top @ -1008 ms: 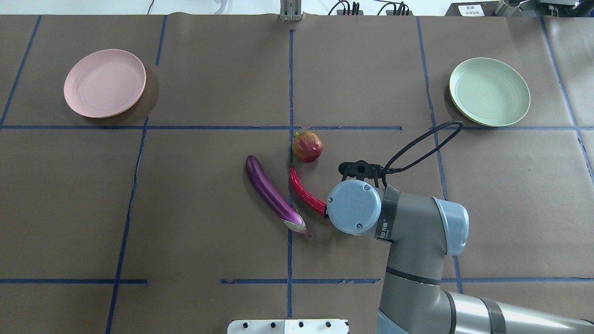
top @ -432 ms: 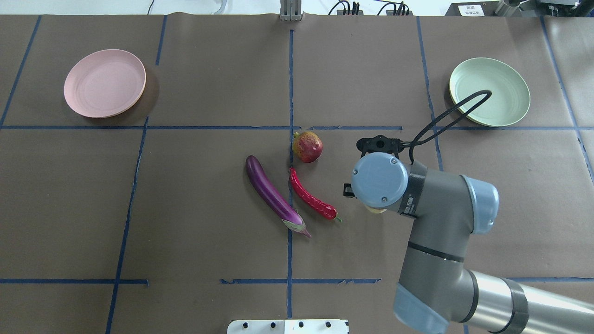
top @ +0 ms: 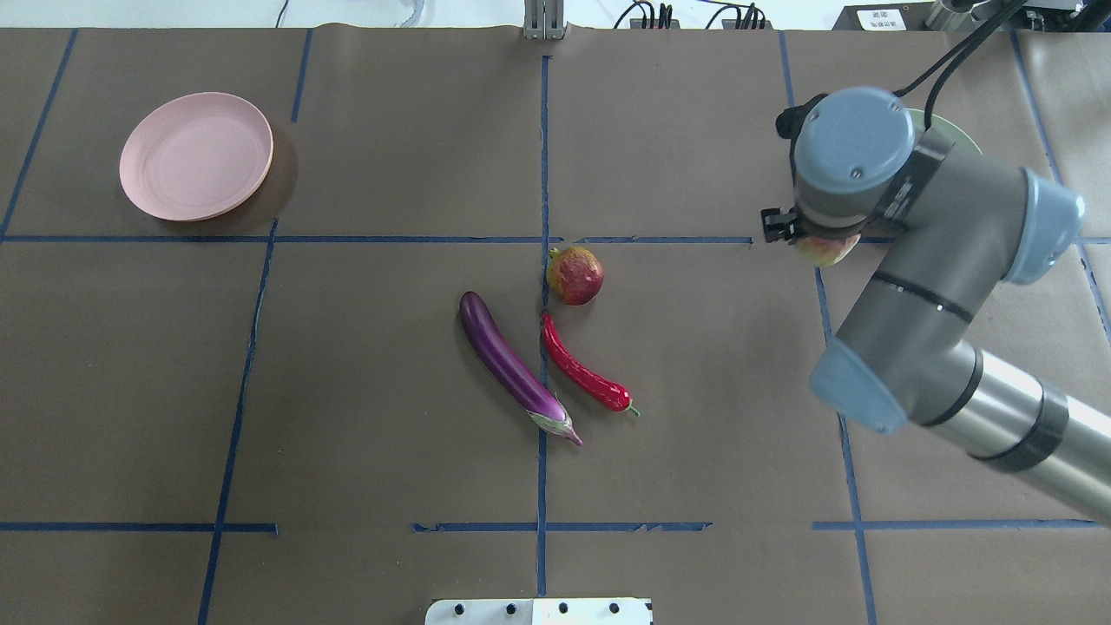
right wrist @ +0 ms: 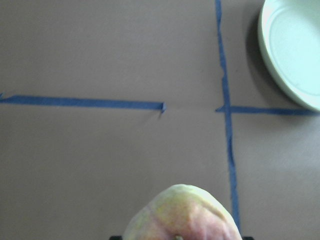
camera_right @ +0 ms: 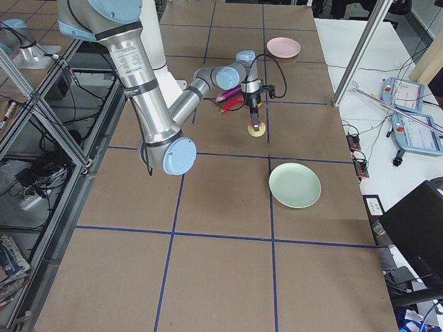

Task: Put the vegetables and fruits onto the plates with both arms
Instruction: 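Carry pomegranate to green plate with right gripper while left reaches eggplant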

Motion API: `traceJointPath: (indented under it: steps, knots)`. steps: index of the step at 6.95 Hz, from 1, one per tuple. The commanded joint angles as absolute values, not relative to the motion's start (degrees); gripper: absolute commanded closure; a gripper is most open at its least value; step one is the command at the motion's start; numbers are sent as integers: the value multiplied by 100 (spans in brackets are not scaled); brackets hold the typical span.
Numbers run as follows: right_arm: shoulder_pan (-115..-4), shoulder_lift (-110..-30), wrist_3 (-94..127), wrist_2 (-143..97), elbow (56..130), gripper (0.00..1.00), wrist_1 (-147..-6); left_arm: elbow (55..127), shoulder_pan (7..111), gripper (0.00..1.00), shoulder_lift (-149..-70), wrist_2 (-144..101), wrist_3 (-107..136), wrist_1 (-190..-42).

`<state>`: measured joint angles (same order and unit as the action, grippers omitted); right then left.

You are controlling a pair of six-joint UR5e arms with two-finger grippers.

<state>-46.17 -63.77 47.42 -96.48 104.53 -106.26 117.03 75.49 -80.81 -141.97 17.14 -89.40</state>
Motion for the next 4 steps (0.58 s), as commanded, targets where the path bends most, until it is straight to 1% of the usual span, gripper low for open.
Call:
traceJointPath:
  steps: [1, 2, 3, 4]
  knots:
    - [-5981, -6337, 2985, -10446, 8938, 100, -9554, 11672, 6053, 0, -9336, -14099, 4618, -9308]
    - [-6194, -6328, 2771, -10720, 8094, 100, -8614, 11672, 5360, 0, -10013, -13541, 6006, -9308]
    - [-6292, -6328, 2664, -10862, 7520, 100, -8100, 11602, 4335, 0, -10611, -12761, 7273, -9290]
    - [-6336, -6319, 2620, -10924, 7158, 100, -7834, 11280, 3515, 0, -11104, -12005, 8208, -9307]
